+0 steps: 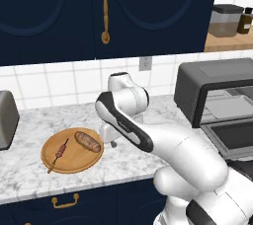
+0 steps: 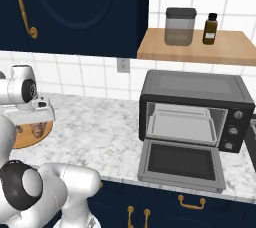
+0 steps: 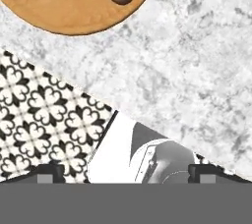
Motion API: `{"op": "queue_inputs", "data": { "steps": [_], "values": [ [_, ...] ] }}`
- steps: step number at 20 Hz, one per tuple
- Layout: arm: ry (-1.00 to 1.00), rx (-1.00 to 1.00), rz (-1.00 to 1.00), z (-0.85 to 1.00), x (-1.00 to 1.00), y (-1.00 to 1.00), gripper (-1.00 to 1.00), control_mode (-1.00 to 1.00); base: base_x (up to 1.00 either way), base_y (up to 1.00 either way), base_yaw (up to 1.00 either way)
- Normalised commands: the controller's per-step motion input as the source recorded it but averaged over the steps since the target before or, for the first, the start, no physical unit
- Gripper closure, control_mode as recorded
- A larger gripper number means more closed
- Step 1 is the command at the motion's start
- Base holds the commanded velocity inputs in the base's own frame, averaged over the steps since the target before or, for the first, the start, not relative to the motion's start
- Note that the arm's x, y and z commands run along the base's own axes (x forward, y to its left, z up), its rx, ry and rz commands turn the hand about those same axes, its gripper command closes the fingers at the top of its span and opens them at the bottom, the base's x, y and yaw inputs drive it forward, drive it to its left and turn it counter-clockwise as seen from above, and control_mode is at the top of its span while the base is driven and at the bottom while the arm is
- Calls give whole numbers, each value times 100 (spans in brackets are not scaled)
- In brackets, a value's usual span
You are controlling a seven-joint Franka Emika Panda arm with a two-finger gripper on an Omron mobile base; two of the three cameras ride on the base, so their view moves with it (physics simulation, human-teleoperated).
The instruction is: Pick up the kebab skewer and baguette bread, and place them inside the toaster oven. Close the toaster oven door and start by setting the timer.
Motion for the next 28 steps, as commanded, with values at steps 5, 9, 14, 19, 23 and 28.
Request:
{"op": "queue_inputs", "data": {
  "steps": [5, 9, 14, 19, 23, 28],
  "values": [
    [22, -9, 25, -46, 57, 80, -100, -100, 0, 0, 0],
    [21, -10, 8, -47, 45, 57, -100, -100, 0, 0, 0],
    [10, -6, 0, -46, 46, 13, -100, -100, 0, 0, 0],
    [-6, -1, 1, -48, 32, -1, -100, -100, 0, 0, 0],
    [-10, 0, 0, -45, 21, 0, -100, -100, 0, 0, 0],
    [-6, 0, 0, -34, 35, 0, -100, -100, 0, 0, 0]
  ]
}}
